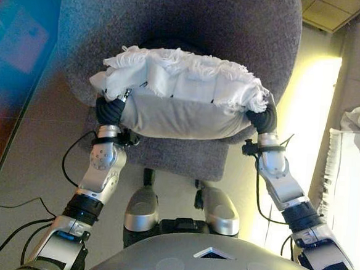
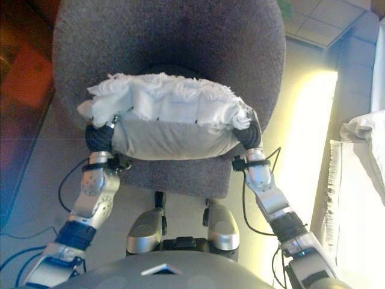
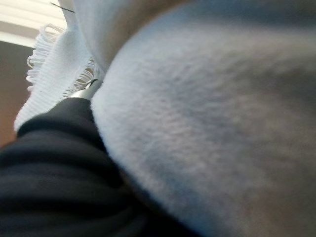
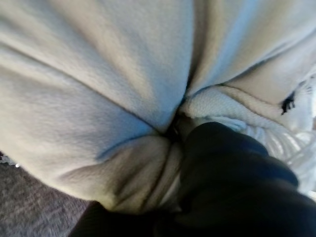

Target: Pick up the cushion and take it to the sofa

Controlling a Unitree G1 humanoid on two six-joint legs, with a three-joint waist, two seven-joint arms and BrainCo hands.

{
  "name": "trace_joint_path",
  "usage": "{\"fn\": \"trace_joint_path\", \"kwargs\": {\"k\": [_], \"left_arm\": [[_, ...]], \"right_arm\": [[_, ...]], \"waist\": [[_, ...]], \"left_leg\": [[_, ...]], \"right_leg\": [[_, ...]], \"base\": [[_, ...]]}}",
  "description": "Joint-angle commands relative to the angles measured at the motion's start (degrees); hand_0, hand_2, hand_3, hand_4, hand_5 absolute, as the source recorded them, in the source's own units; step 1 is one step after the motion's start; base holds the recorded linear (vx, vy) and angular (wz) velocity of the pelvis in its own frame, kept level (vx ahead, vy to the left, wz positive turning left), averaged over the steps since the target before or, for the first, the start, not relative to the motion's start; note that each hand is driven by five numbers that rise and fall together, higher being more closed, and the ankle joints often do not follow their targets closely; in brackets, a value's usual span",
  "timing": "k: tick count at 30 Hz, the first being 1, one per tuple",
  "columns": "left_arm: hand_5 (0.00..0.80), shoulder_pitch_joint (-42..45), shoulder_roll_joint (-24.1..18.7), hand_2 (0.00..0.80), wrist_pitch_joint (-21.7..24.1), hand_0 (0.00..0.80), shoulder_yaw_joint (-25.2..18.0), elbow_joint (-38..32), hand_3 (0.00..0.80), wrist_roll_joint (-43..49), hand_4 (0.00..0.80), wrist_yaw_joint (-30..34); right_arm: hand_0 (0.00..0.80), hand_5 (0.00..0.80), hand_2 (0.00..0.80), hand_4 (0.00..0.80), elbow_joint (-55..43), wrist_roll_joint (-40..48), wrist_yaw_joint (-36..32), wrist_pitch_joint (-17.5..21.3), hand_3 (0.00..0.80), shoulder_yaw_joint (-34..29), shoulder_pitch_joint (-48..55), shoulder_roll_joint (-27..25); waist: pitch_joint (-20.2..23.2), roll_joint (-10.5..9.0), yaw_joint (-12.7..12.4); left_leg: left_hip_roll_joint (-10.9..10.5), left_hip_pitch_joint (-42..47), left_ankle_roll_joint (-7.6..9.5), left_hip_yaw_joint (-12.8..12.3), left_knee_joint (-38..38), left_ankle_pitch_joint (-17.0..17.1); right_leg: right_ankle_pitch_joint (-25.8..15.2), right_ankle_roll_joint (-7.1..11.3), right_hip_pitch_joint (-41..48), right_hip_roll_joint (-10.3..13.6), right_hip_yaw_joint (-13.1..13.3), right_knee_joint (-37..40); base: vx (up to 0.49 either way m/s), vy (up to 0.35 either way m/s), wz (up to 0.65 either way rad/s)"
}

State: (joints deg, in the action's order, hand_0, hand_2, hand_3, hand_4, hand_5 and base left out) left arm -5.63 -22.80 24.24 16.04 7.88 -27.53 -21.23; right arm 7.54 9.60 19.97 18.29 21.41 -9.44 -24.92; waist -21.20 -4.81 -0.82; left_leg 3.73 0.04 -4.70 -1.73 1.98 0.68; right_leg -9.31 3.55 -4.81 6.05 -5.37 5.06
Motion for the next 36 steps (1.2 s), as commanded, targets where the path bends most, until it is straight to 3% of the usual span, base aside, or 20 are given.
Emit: {"fn": "trace_joint_path", "kwargs": {"k": [1, 7, 11, 17, 18, 21, 22, 23, 24, 26, 30, 36], "left_arm": [[0.800, -9.5, 1.3, 0.800, 8.0, 0.800, 3.4, -4.7, 0.800, 7.9, 0.800, -0.5], [0.800, -17.4, 3.9, 0.800, 6.6, 0.800, 5.2, 2.1, 0.800, 9.8, 0.800, -3.4], [0.800, -23.3, 8.3, 0.800, 6.8, 0.800, 4.8, 12.2, 0.800, -2.0, 0.800, 1.4], [0.784, -34.9, 10.8, 0.784, 4.2, 0.784, 4.8, 27.4, 0.784, -6.0, 0.784, 3.0], [0.593, -36.5, 10.8, 0.593, 3.1, 0.593, 4.9, 29.5, 0.593, -6.2, 0.593, 2.0], [0.163, -39.5, 10.3, 0.163, 0.3, 0.163, 5.0, 33.4, 0.163, -9.0, 0.163, 1.7], [0.000, -41.6, 9.1, 0.000, -1.0, 0.000, 5.1, 36.2, 0.000, -9.6, 0.000, 1.0], [0.000, -43.0, 8.3, 0.000, -1.7, 0.000, 4.8, 37.7, 0.000, -10.7, 0.000, 1.0], [0.000, -43.6, 7.7, 0.000, -1.8, 0.000, 4.5, 38.6, 0.000, -11.8, 0.000, 0.9], [0.000, -43.9, 6.4, 0.000, -2.0, 0.000, 2.8, 40.3, 0.000, -16.1, 0.000, 0.8], [0.000, -42.3, 3.9, 0.000, 1.9, 0.000, -1.1, 40.0, 0.000, -22.0, 0.000, -2.0], [0.000, -36.1, -1.0, 0.000, 6.9, 0.000, -10.5, 39.6, 0.000, -26.7, 0.000, -6.8]], "right_arm": [[0.800, 0.800, 0.800, 0.800, -4.2, 0.8, 0.7, 5.2, 0.800, 3.0, -10.5, 4.2], [0.800, 0.800, 0.800, 0.800, 3.6, 4.9, 1.3, 1.4, 0.800, 4.0, -20.3, 7.3], [0.800, 0.800, 0.800, 0.800, 10.7, 8.0, 2.4, -1.3, 0.800, 4.4, -26.2, 9.9], [0.800, 0.800, 0.800, 0.800, 26.2, 15.9, 2.7, -5.0, 0.800, 4.1, -37.7, 7.8], [0.800, 0.800, 0.800, 0.800, 28.6, 16.6, 2.9, -5.1, 0.800, 4.3, -39.3, 7.6], [0.800, 0.800, 0.800, 0.800, 32.8, 18.8, 2.3, -6.0, 0.800, 4.2, -42.4, 6.9], [0.524, 0.524, 0.524, 0.524, 35.4, 19.4, 2.1, -7.2, 0.524, 3.9, -44.7, 6.1], [0.198, 0.198, 0.198, 0.198, 36.7, 19.7, 2.3, -7.9, 0.198, 3.8, -45.9, 5.3], [0.000, 0.000, 0.000, 0.000, 37.8, 20.3, 2.2, -7.8, 0.000, 3.7, -46.5, 4.5], [0.000, 0.000, 0.000, 0.000, 39.4, 21.3, 2.7, -7.3, 0.000, 2.9, -47.0, 2.6], [0.000, 0.000, 0.000, 0.000, 38.8, 22.1, 5.0, -6.1, 0.000, 0.6, -45.7, -0.3], [0.000, 0.000, 0.000, 0.000, 37.2, 26.2, 8.0, -3.1, 0.000, -5.1, -41.8, -4.8]], "waist": [[-0.5, -2.25, -1.8], [-2.3, -2.08, -2.3], [-3.9, -1.27, -1.8], [-6.9, 0.19, -1.0], [-7.1, 0.55, -0.9], [-7.6, 1.16, -0.4], [-8.0, 1.82, 0.0], [-8.1, 2.21, 0.2], [-8.3, 2.52, 0.4], [-8.4, 3.27, 0.7], [-8.6, 4.24, 1.1], [-8.6, 5.54, 0.8]], "left_leg": [[-0.1, -6.0, 2.17, -0.2, -4.9, -3.0], [-0.5, -8.4, 1.69, 0.7, -4.7, -2.2], [-1.0, -10.3, 1.32, 1.0, -4.9, -1.6], [-1.3, -14.0, 0.76, 0.5, -5.9, -0.4], [-1.4, -14.3, 0.70, 0.5, -5.7, -0.2], [-1.7, -14.7, 0.58, 0.4, -5.2, 0.4], [-2.1, -15.3, 0.55, 0.3, -4.8, 1.0], [-2.3, -15.6, 0.49, 0.2, -4.5, 1.4], [-2.4, -15.7, 0.45, 0.0, -4.3, 1.7], [-2.7, -15.9, 0.33, -0.1, -4.1, 2.1], [-3.2, -16.3, 0.23, -0.2, -4.3, 2.1], [-3.5, -17.1, 0.08, -0.2, -5.0, 1.5]], "right_leg": [[1.5, 5.26, 0.0, 4.5, 0.2, -1.3], [1.5, 4.74, -1.6, 4.3, -0.4, -1.1], [1.4, 4.57, -3.4, 4.5, -0.3, -1.4], [0.8, 4.55, -7.7, 5.1, -0.4, -2.9], [0.7, 4.54, -8.3, 5.2, -0.3, -3.1], [0.6, 4.44, -9.3, 5.2, -0.2, -3.3], [0.4, 4.39, -10.4, 5.3, 0.0, -3.6], [0.3, 4.40, -11.0, 5.4, 0.1, -3.8], [0.2, 4.39, -11.4, 5.5, 0.2, -4.0], [0.3, 4.37, -12.1, 5.7, 0.5, -4.3], [0.6, 4.47, -13.1, 6.2, 0.5, -4.8], [1.3, 4.32, -14.0, 6.6, -0.2, -5.3]], "base": [[-0.071, -0.060, 0.07], [-0.071, 0.001, 0.06], [-0.077, 0.059, 0.05], [-0.090, 0.062, 0.06], [-0.054, 0.084, 0.05], [-0.047, 0.101, 0.02], [-0.048, 0.129, 0.02], [-0.047, 0.156, 0.03], [-0.015, 0.126, 0.07], [0.005, 0.117, 0.03], [0.008, 0.058, -0.07], [0.000, 0.004, -0.02]]}}
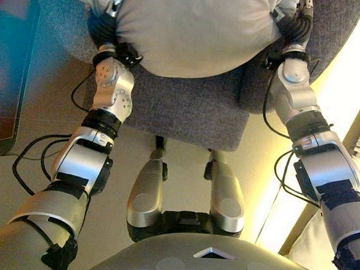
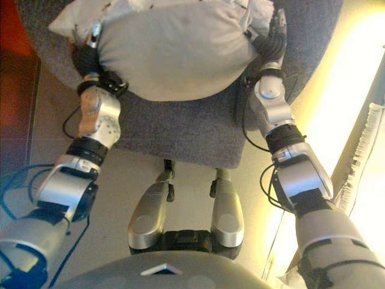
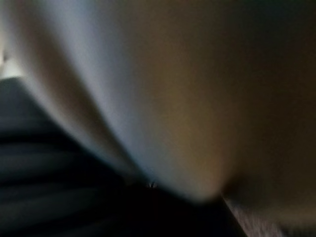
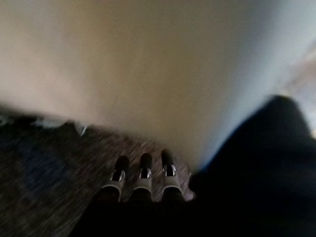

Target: Pick up the cushion and take it to the sofa

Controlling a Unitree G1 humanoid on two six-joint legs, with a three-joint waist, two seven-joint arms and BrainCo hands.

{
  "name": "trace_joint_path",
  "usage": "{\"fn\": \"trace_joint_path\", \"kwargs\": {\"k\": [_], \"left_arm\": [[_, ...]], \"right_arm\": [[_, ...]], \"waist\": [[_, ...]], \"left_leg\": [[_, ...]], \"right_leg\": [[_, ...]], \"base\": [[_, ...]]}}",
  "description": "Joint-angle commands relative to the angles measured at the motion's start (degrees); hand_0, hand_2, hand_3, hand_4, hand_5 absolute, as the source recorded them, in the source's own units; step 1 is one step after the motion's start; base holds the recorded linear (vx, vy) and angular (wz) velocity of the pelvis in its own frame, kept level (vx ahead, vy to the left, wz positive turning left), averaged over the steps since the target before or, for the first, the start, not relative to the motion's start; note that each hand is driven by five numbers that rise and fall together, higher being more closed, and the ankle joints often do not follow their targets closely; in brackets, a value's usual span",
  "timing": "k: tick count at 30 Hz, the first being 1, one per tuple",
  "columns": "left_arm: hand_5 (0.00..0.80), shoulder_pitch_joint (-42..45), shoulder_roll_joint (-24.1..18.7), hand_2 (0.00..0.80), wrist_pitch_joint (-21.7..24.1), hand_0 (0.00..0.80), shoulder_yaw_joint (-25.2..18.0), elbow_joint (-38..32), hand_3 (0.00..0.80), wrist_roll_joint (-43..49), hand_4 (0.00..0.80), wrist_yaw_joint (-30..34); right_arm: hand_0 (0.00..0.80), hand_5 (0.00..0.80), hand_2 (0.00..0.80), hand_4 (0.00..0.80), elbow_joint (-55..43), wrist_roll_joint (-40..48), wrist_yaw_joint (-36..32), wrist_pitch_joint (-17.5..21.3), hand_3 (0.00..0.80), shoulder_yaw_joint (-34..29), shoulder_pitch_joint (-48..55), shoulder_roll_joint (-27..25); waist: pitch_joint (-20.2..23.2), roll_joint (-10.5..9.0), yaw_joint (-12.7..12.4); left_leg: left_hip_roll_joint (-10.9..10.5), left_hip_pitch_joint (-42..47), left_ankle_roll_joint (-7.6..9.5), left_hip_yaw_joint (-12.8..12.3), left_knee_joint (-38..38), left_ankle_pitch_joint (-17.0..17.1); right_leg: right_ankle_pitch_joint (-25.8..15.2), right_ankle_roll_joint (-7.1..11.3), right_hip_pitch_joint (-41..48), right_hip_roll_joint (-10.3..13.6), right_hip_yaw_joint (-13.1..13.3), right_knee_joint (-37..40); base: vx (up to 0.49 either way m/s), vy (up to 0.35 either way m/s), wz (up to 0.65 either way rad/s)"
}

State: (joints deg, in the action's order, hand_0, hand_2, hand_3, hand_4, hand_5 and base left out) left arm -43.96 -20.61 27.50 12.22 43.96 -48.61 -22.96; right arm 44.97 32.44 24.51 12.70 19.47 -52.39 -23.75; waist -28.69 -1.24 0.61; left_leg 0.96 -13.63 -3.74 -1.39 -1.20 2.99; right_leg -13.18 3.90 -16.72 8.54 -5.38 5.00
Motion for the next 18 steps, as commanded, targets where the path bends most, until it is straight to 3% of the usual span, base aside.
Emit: {"fn": "trace_joint_path", "kwargs": {"k": [1, 5, 8, 12, 18], "left_arm": [[0.000, 3.3, -3.9, 0.000, 3.9, 0.000, -8.4, 3.9, 0.000, -7.2, 0.000, -5.0], [0.000, 7.3, -6.3, 0.000, 3.6, 0.000, -15.0, 6.3, 0.000, -12.1, 0.000, -7.1], [0.000, 9.4, -6.0, 0.000, -0.1, 0.000, -15.5, 5.3, 0.000, -8.7, 0.000, -9.2], [0.000, 16.8, -3.3, 0.000, 0.5, 0.000, -17.3, 4.7, 0.000, -13.7, 0.000, -7.4], [0.000, 23.8, -0.4, 0.000, -0.5, 0.000, -17.2, 2.3, 0.000, -9.7, 0.000, -6.2]], "right_arm": [[0.000, 0.000, 0.000, 0.000, -0.5, 4.0, 3.7, 2.9, 0.000, -4.0, 2.0, -6.6], [0.000, 0.000, 0.000, 0.000, -1.6, 4.0, 5.1, 3.3, 0.000, -7.3, 3.9, -7.6], [0.000, 0.000, 0.000, 0.000, -4.2, 4.6, 6.9, 1.9, 0.000, -8.4, 4.6, -9.1], [0.000, 0.000, 0.000, 0.000, -6.2, 5.0, 6.8, 2.7, 0.000, -11.4, 8.3, -10.5], [0.000, 0.000, 0.000, 0.000, -9.4, 5.9, 8.5, 2.8, 0.000, -16.5, 12.6, -11.1]], "waist": [[-1.1, 2.24, -0.6], [-0.9, 2.99, -0.8], [-0.5, 3.04, -1.1], [0.6, 2.97, -1.7], [2.8, 2.35, -2.4]], "left_leg": [[-0.7, -3.3, -0.88, -0.6, -1.8, -0.9], [-1.1, -3.1, -0.98, -0.4, -3.0, -1.6], [-1.3, -3.5, -0.80, -0.4, -3.6, -1.8], [-1.7, -2.9, -0.42, -0.1, -3.2, -2.0], [-1.7, -1.1, 0.09, 0.0, -3.0, -2.8]], "right_leg": [[5.3, 3.95, -2.0, 4.2, -0.3, -5.3], [6.2, 3.53, -1.8, 4.6, -0.5, -6.2], [6.3, 3.43, -2.0, 4.9, -0.9, -6.4], [6.4, 3.57, -1.1, 4.9, -1.1, -5.6], [6.6, 3.92, 0.9, 4.9, -1.5, -5.0]], "base": [[0.010, 0.036, -0.03], [0.012, 0.036, -0.02], [0.000, 0.000, 0.00], [-0.003, 0.000, 0.03], [0.030, -0.012, 0.04]]}}
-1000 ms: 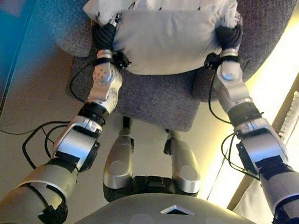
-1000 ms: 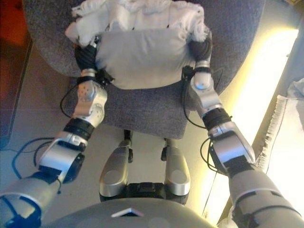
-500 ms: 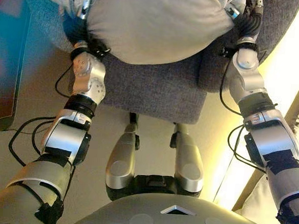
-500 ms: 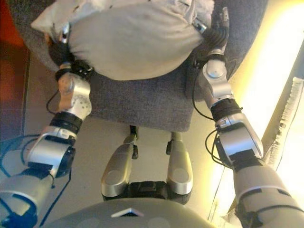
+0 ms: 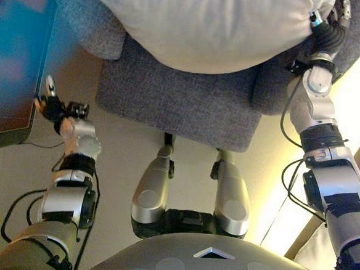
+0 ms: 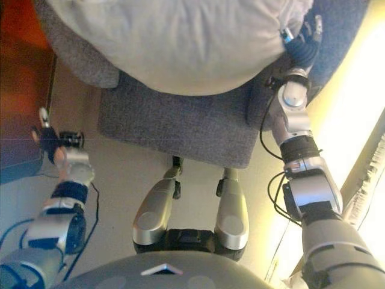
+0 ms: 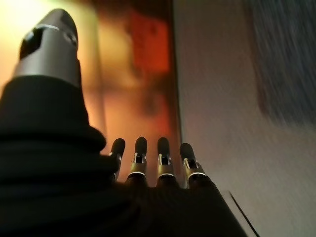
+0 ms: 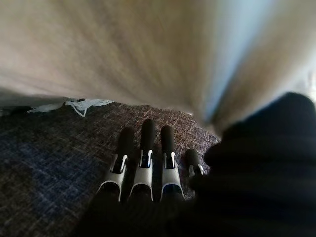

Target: Pick up the cushion and take it to the sofa

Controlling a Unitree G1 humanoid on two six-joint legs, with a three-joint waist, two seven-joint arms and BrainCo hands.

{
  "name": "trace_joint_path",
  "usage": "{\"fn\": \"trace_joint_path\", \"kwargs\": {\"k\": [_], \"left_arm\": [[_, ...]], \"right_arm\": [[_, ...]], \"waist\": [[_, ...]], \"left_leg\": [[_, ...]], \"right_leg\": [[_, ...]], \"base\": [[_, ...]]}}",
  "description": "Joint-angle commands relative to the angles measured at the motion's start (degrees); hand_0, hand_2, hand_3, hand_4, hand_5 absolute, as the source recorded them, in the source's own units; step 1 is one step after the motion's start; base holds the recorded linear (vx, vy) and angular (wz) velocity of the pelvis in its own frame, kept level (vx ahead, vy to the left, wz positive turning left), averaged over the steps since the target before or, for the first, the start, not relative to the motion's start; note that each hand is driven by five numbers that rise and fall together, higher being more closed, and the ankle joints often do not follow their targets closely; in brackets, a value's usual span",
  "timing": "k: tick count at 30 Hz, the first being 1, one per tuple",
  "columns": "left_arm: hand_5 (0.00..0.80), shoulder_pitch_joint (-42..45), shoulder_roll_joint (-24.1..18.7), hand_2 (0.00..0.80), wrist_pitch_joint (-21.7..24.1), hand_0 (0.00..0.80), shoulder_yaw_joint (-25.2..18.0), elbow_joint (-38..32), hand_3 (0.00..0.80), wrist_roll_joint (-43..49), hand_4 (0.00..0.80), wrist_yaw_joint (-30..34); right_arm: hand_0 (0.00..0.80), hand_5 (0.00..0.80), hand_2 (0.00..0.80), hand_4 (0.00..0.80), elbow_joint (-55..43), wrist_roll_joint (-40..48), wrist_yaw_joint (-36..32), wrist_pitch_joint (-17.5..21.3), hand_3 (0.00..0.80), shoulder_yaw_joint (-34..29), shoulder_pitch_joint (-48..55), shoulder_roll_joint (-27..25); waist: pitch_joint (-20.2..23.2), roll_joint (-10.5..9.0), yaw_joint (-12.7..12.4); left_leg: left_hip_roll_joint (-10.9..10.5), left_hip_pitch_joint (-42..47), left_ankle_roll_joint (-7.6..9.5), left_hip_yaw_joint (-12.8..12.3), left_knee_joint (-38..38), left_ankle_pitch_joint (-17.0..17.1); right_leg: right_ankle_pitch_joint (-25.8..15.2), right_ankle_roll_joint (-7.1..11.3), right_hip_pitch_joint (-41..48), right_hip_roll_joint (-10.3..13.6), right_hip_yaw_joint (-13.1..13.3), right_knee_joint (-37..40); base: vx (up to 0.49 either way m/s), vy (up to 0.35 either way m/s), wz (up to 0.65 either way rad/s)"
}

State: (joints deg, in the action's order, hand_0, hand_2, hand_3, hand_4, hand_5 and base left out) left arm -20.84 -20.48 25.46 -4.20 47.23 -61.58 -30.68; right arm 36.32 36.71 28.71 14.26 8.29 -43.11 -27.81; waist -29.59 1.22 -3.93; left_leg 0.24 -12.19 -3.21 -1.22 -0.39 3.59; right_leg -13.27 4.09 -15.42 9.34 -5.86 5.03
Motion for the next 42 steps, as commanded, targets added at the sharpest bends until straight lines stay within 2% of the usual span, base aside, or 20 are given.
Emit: {"fn": "trace_joint_path", "kwargs": {"k": [1, 7, 10, 13, 16, 21, 25, 29, 33, 35, 36, 39, 42], "left_arm": [[0.000, 1.5, -0.4, 0.000, 1.3, 0.000, -0.9, -1.3, 0.000, 4.1, 0.000, 1.5], [0.000, 6.1, -1.2, 0.000, -2.4, 0.000, -1.7, -0.5, 0.000, 5.0, 0.000, 0.6], [0.000, 8.5, -1.2, 0.000, -5.7, 0.000, -2.1, 2.1, 0.000, 6.6, 0.000, 0.3], [0.000, 11.7, -0.5, 0.000, -9.4, 0.000, -2.0, 6.0, 0.000, 8.8, 0.000, 1.0], [0.000, 15.9, 0.2, 0.000, -16.1, 0.000, -1.2, 10.5, 0.000, 14.6, 0.000, 3.9], [0.000, 21.6, 1.2, 0.000, -22.1, 0.000, -1.5, 19.1, 0.000, 19.3, 0.000, 8.9], [0.000, 24.0, 2.8, 0.000, -24.7, 0.000, 0.2, 21.9, 0.000, 25.9, 0.000, 12.5], [0.000, 25.6, 3.2, 0.000, -24.4, 0.000, 1.0, 25.6, 0.000, 28.9, 0.000, 15.0], [0.000, 25.6, 3.3, 0.000, -27.8, 0.000, 1.3, 26.9, 0.000, 31.6, 0.000, 15.5], [0.000, 26.3, 4.0, 0.000, -30.7, 0.000, 2.6, 27.3, 0.000, 33.3, 0.000, 16.2], [0.000, 26.6, 4.1, 0.000, -31.5, 0.000, 2.9, 27.5, 0.000, 33.7, 0.000, 16.8], [0.000, 26.8, 4.9, 0.000, -34.2, 0.000, 3.8, 30.2, 0.000, 37.1, 0.000, 20.5], [0.000, 25.9, 5.4, 0.000, -36.2, 0.000, 5.7, 31.3, 0.000, 39.6, 0.000, 22.2]], "right_arm": [[0.000, 0.000, 0.000, 0.000, -0.9, 1.3, 4.4, 1.5, 0.000, -6.2, 4.2, -7.2], [0.000, 0.000, 0.000, 0.000, -2.7, -0.3, 4.2, 2.3, 0.000, -10.7, 8.4, -8.7], [0.000, 0.000, 0.000, 0.000, -4.3, -0.3, 4.6, 2.7, 0.000, -12.5, 10.0, -9.7], [0.000, 0.000, 0.000, 0.000, -6.0, 0.7, 4.7, 3.1, 0.000, -14.7, 12.0, -10.4], [0.000, 0.000, 0.000, 0.000, -9.8, 0.1, 5.9, 3.4, 0.000, -17.4, 15.0, -11.4], [0.000, 0.000, 0.000, 0.000, -13.0, -1.9, 6.9, 3.0, 0.000, -22.3, 21.8, -12.1], [0.000, 0.000, 0.000, 0.000, -13.9, -3.0, 7.2, 1.4, 0.000, -25.6, 28.2, -11.9], [0.000, 0.000, 0.000, 0.000, -12.2, -4.2, 5.6, -0.5, 0.000, -28.5, 33.0, -11.9], [0.000, 0.000, 0.000, 0.000, -4.7, -6.6, 3.2, -7.2, 0.000, -27.3, 37.8, -9.2], [0.000, 0.000, 0.000, 0.000, 3.0, -8.1, 0.5, -9.2, 0.000, -23.5, 42.2, -4.5], [0.000, 0.000, 0.000, 0.000, 5.3, -7.9, -0.8, -9.4, 0.000, -22.7, 43.1, -3.4], [0.000, 0.000, 0.000, 0.000, 22.0, -7.8, -6.6, -8.6, 0.000, -18.7, 47.1, 4.5], [0.000, 0.000, 0.000, 0.000, 30.2, -9.6, -8.5, -11.4, 0.000, -14.7, 47.8, 8.7]], "waist": [[4.2, -0.14, 2.1], [6.4, -0.57, 1.8], [7.8, -1.13, 1.8], [9.3, -1.69, 1.8], [11.3, -2.51, 1.9], [15.7, -3.24, 2.8], [18.7, -4.10, 3.4], [21.7, -4.79, 4.4], [23.2, -5.22, 5.5], [23.4, -5.50, 6.0], [23.4, -5.59, 6.0], [23.1, -6.03, 6.2], [22.8, -5.88, 6.3]], "left_leg": [[-1.0, -2.0, -0.37, -0.2, -3.6, -3.5], [-0.5, 0.5, -0.24, -0.4, -3.0, -4.3], [-0.1, 2.1, -0.28, -0.6, -2.3, -4.6], [0.3, 4.0, -0.26, -0.7, -1.3, -4.7], [0.8, 6.1, -0.13, -1.1, -0.5, -5.0], [1.4, 10.1, 0.01, -2.3, 0.4, -5.9], [1.9, 13.0, 0.13, -2.9, 1.3, -6.3], [2.3, 15.5, -0.04, -4.0, 1.9, -6.8], [2.4, 17.3, -0.22, -4.7, 2.1, -7.2], [2.5, 18.1, -0.02, -5.2, 2.4, -7.2], [2.5, 18.4, 0.07, -5.2, 2.5, -7.2], [2.2, 19.7, 0.85, -5.0, 2.8, -7.6], [1.8, 20.5, 1.43, -4.7, 3.0, -7.9]], "right_leg": [[6.7, 3.76, 0.1, 4.0, -1.0, -4.8], [7.0, 4.19, 2.6, 4.0, -1.3, -4.3], [7.0, 4.28, 4.2, 3.7, -1.3, -3.5], [7.0, 4.23, 6.0, 3.3, -1.0, -2.6], [7.1, 4.30, 7.7, 3.0, -0.7, -2.4], [7.3, 4.38, 10.9, 2.4, 0.1, -1.8], [7.1, 4.54, 13.2, 1.9, 0.2, -1.2], [7.4, 4.58, 15.1, 1.4, 0.5, -1.1], [7.8, 4.55, 16.4, 1.1, 0.7, -1.2], [8.0, 4.40, 17.1, 0.9, 0.8, -1.4], [8.0, 4.38, 17.3, 0.8, 0.8, -1.5], [8.1, 4.17, 18.2, 0.4, 1.2, -1.7], [7.8, 4.24, 18.5, 0.4, 1.4, -1.8]], "base": [[0.042, 0.006, 0.03], [0.058, -0.014, 0.04], [0.047, -0.025, -0.01], [0.065, -0.021, -0.05], [0.089, -0.022, -0.16], [0.129, 0.036, -0.12], [0.140, -0.017, -0.03], [0.098, 0.002, -0.08], [0.035, 0.028, -0.10], [-0.003, 0.000, -0.02], [0.007, -0.033, -0.05], [0.034, -0.052, -0.09], [0.020, -0.013, -0.18]]}}
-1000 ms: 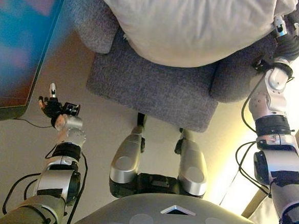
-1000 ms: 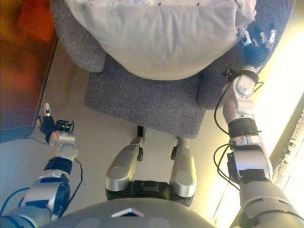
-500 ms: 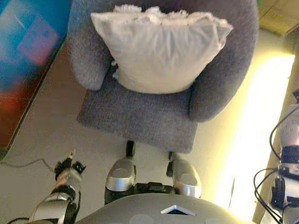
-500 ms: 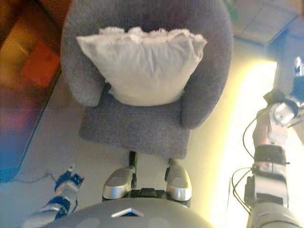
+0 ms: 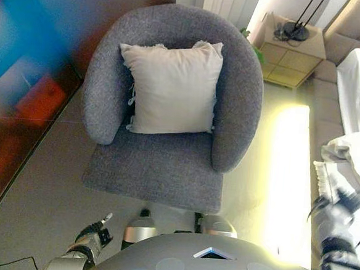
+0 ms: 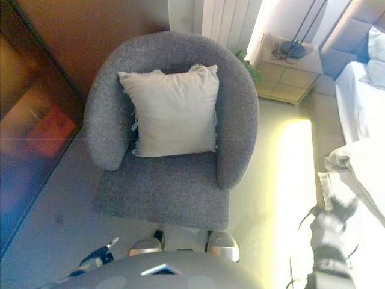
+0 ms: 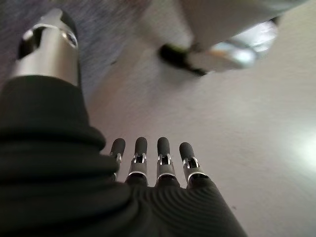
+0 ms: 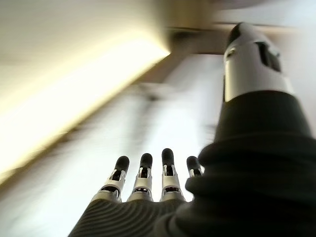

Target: Pick up the cushion and take it to the sofa

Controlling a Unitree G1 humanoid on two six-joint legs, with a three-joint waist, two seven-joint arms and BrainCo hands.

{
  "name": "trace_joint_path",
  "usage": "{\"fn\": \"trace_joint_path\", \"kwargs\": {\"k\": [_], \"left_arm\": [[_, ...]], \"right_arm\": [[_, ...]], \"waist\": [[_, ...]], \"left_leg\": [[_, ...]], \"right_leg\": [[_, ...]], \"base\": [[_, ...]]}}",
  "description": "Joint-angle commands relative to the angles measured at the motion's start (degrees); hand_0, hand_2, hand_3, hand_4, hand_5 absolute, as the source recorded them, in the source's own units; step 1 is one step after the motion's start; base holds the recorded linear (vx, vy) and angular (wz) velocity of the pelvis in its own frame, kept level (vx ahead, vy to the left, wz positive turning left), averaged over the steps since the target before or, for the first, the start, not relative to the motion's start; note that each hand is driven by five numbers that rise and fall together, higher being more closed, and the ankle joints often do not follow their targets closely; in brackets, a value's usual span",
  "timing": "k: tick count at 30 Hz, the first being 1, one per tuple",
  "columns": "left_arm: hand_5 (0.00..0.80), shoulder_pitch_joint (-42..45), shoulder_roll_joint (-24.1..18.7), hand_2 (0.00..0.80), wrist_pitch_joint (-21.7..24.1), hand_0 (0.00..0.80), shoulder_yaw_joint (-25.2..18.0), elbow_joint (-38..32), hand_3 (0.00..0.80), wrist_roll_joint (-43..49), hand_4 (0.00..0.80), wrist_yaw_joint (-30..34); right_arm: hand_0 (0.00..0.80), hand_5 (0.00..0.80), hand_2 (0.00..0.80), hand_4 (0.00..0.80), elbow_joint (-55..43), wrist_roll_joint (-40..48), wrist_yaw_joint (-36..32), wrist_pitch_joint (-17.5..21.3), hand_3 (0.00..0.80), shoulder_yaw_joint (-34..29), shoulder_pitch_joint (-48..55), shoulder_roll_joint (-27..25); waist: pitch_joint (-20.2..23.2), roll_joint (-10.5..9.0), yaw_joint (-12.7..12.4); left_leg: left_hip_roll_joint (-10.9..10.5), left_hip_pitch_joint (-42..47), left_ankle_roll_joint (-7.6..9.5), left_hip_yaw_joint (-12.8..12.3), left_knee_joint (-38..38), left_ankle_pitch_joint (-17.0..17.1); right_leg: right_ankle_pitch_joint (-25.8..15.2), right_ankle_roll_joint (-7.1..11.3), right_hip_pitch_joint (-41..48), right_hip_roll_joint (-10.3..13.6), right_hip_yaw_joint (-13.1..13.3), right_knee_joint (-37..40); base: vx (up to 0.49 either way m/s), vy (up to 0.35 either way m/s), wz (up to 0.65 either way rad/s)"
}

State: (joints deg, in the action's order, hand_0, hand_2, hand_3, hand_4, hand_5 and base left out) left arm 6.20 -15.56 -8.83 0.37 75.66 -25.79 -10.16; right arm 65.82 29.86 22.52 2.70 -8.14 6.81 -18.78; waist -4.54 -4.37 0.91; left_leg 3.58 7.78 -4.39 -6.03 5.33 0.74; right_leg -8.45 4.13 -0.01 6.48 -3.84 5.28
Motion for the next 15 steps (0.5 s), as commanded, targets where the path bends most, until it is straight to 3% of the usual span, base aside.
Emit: {"fn": "trace_joint_path", "kwargs": {"k": [1, 2, 5, 11, 15], "left_arm": [[0.000, -1.5, 1.0, 0.000, -3.0, 0.000, 2.2, 3.2, 0.000, 4.4, 0.000, 2.7], [0.000, -1.8, 1.5, 0.000, -3.3, 0.000, 3.1, 3.4, 0.000, 4.8, 0.000, 2.9], [0.000, -2.4, 2.8, 0.000, -3.8, 0.000, 5.0, 3.4, 0.000, 5.0, 0.000, 3.0], [0.000, -2.8, 3.0, 0.000, -4.8, 0.000, 5.7, 3.4, 0.000, 3.9, 0.000, 3.0], [0.000, -3.9, 2.8, 0.000, -4.5, 0.000, 6.1, 2.4, 0.000, 0.7, 0.000, 1.5]], "right_arm": [[0.000, 0.000, 0.000, 0.000, 2.7, -3.5, -3.0, -2.0, 0.000, 3.5, -2.0, 1.2], [0.000, 0.000, 0.000, 0.000, 4.3, -4.4, -4.9, -4.8, 0.000, 4.8, -1.9, 2.4], [0.000, 0.000, 0.000, 0.000, 7.3, -9.1, -7.1, -7.2, 0.000, 9.1, -1.5, 5.6], [0.000, 0.000, 0.000, 0.000, 10.2, -11.0, -9.5, -8.7, 0.000, 13.9, -1.4, 8.0], [0.000, 0.000, 0.000, 0.000, 9.1, -14.2, -11.4, -9.4, 0.000, 16.1, -1.7, 7.2]], "waist": [[-2.4, -0.10, 1.6], [-2.4, 0.07, 1.8], [-2.7, 0.54, 2.0], [-3.0, 1.31, 1.8], [-3.3, 1.45, 1.8]], "left_leg": [[-1.8, 0.9, 2.87, 0.2, -2.7, -5.2], [-2.0, 1.0, 3.08, 0.3, -2.6, -5.3], [-2.4, 1.3, 3.61, 0.2, -2.6, -5.6], [-2.4, 1.1, 4.45, 0.2, -3.2, -5.6], [-2.6, 0.9, 4.08, 1.2, -3.6, -5.2]], "right_leg": [[2.9, 4.23, 3.0, 3.3, -0.6, -2.1], [2.8, 4.24, 3.1, 3.4, -0.5, -2.2], [3.0, 4.19, 3.1, 3.3, -0.3, -2.4], [6.2, 2.88, 3.2, 1.9, 0.1, -6.1], [5.3, 2.69, 3.1, 1.7, 0.0, -5.2]], "base": [[0.000, 0.019, -0.18], [-0.003, 0.033, -0.08], [-0.005, 0.055, -0.04], [-0.024, 0.018, -0.07], [-0.047, -0.065, 0.03]]}}
